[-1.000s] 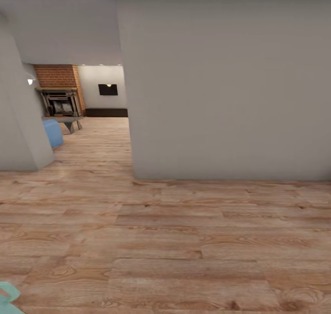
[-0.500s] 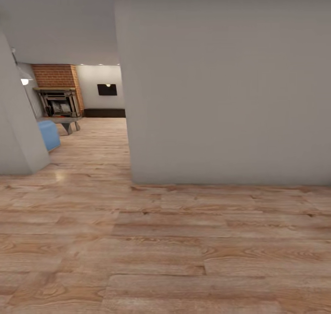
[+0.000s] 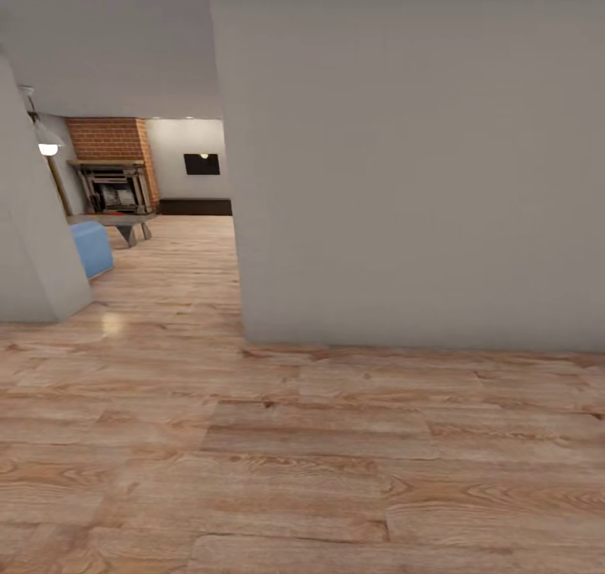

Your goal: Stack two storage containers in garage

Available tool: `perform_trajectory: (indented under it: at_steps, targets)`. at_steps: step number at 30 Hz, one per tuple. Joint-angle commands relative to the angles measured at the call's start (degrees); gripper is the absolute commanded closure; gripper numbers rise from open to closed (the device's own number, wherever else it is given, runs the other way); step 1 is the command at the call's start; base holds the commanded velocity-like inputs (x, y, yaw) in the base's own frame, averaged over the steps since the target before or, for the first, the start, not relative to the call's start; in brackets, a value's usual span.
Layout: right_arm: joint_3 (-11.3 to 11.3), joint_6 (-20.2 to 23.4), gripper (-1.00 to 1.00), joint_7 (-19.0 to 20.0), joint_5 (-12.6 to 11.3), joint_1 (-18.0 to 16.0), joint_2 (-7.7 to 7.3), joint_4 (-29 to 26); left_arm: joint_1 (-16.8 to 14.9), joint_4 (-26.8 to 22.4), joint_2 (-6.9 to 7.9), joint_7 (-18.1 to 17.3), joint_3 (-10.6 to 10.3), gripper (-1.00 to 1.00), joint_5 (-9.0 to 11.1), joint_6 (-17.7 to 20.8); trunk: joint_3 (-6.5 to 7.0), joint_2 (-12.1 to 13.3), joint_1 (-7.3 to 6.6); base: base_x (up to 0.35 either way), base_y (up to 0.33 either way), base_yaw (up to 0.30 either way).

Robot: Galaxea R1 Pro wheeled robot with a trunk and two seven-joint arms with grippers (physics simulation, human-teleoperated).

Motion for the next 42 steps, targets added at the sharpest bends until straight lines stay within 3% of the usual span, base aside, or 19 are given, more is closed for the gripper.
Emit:
perform_trajectory:
  at_steps: [1,42]
  targets:
    - [0.5,-0.3,-1.0,-0.1,-0.5,-0.1,0.04,0.2,0.0,0.0,0.0,0.0,0.0,-1.0,0.2,-0.1,-0.05,0.0,0.03,0.323,0.0,0.24]
    - [0.6,-0.3,-1.0,-0.1,-0.3,-0.1,0.03,0.2,0.0,0.0,0.0,0.0,0.0,-1.0,0.2,-0.1,-0.05,0.0,0.03,0.323,0.0,0.271]
